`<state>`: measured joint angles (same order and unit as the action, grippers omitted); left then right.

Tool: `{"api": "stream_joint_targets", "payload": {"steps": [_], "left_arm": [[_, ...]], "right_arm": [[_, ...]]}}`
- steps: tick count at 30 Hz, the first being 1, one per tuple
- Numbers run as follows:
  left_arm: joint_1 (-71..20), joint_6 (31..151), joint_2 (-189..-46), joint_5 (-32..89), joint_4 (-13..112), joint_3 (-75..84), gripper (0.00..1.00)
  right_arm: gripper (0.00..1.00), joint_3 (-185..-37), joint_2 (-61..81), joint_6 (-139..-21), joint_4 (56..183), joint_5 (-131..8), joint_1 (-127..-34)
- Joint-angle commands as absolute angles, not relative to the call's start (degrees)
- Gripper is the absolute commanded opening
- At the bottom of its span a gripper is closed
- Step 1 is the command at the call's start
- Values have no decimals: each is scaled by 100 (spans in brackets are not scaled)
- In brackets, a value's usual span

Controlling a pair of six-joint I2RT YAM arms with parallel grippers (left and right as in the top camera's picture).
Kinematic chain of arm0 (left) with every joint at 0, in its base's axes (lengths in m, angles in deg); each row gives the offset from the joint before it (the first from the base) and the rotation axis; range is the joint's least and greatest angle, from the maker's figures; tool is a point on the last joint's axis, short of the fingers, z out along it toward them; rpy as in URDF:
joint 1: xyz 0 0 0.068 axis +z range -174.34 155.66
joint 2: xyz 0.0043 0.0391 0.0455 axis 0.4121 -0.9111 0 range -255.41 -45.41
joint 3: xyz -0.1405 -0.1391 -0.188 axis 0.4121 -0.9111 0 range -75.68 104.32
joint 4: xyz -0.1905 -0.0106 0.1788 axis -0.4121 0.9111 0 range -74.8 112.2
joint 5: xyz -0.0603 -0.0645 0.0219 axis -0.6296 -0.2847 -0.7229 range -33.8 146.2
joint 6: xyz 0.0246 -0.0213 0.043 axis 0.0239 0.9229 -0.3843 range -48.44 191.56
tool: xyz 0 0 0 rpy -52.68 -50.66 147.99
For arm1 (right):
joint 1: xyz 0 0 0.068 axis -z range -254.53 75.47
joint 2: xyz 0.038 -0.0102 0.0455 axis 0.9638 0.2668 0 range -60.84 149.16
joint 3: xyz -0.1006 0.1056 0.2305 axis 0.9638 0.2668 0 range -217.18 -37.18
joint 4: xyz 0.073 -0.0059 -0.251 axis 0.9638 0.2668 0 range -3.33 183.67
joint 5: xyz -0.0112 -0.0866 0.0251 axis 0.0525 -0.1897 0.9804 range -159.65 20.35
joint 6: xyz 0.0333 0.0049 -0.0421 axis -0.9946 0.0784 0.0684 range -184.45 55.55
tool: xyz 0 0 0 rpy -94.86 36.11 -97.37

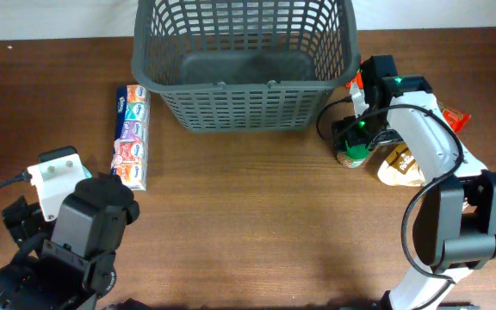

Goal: Pack container
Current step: 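Close the right gripper around the Knorr jar and lift it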

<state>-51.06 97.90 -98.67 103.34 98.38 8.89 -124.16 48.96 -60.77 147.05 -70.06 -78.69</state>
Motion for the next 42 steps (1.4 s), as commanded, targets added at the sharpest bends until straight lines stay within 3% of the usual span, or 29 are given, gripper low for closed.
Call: {"api": "stream_joint_targets", "payload": {"steps": [1, 42], "left_arm": [[-5119, 9758, -9876, 10347, 9842, 933, 100], [-5119, 9758, -9876, 10347, 9842, 933, 100]], "right_arm": [[99, -12385, 4915, -6035, 14714, -7036, -7926], [99, -12134, 4915, -6038, 14469, -6661, -7563]]}}
